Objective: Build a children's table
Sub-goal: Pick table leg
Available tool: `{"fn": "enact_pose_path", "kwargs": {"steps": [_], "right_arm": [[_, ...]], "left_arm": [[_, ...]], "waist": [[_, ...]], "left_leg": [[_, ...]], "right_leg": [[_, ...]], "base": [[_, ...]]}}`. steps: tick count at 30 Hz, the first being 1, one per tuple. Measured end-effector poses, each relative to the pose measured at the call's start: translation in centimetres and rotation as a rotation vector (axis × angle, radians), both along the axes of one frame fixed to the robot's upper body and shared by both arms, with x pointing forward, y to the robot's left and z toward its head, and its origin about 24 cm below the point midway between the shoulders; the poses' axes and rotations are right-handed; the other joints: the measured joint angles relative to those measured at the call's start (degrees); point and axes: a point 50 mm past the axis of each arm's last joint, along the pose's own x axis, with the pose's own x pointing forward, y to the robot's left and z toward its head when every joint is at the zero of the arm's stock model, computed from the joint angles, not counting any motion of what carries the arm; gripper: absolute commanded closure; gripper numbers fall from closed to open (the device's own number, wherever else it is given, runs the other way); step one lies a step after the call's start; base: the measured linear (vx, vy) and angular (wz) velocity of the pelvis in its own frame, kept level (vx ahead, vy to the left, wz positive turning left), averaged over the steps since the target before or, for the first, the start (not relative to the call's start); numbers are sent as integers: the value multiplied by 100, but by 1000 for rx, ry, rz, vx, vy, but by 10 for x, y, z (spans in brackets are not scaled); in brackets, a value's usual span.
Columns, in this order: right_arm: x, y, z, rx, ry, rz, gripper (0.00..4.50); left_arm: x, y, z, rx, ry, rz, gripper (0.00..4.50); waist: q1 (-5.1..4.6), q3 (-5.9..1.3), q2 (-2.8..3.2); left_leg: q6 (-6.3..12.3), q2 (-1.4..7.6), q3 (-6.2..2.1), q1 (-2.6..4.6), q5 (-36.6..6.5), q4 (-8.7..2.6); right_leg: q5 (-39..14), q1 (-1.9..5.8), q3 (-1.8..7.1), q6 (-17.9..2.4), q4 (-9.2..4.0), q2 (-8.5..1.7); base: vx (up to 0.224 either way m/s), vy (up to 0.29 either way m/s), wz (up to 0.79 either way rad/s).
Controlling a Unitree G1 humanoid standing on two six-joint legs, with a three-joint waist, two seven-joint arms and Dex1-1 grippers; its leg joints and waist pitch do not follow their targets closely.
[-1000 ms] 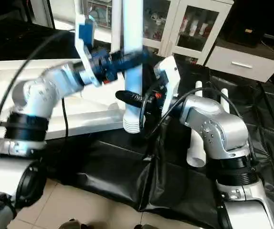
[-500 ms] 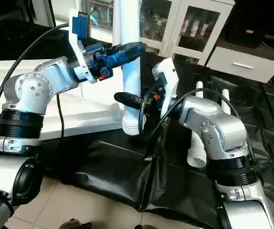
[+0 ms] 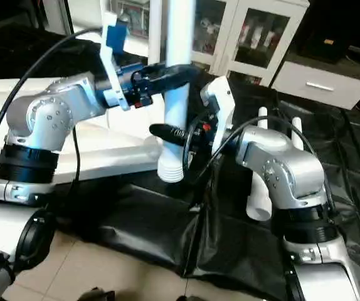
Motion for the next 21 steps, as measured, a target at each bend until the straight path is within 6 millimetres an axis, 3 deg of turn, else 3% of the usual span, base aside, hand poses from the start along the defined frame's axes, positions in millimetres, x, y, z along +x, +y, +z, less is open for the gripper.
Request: {"fn": "enact_pose_path", "kwargs": {"steps": [10, 17, 21], "right_arm": [[-5, -3, -16, -74, 85, 16, 49], [-5, -2, -21, -98, 113, 12, 49], [-5, -2, -21, -99, 115, 12, 84]], "left_arm": [[-2, -2, 3, 16, -41, -8, 270], [-3, -3, 4, 24, -54, -18, 270], [-6, -4, 7, 23, -76, -29, 270]], "waist": [[-11, 0, 0], [-8, 0, 0], [-7, 0, 0]], "left_leg": [[0, 3, 0, 1, 1, 12], [0, 3, 0, -1, 1, 12], [0, 3, 0, -1, 0, 12]], "right_leg": [[5, 2, 0, 2, 4, 0], [5, 1, 0, 2, 3, 0], [5, 1, 0, 2, 3, 0]], "base": [[0, 0, 0], [0, 0, 0], [0, 0, 0]]}}
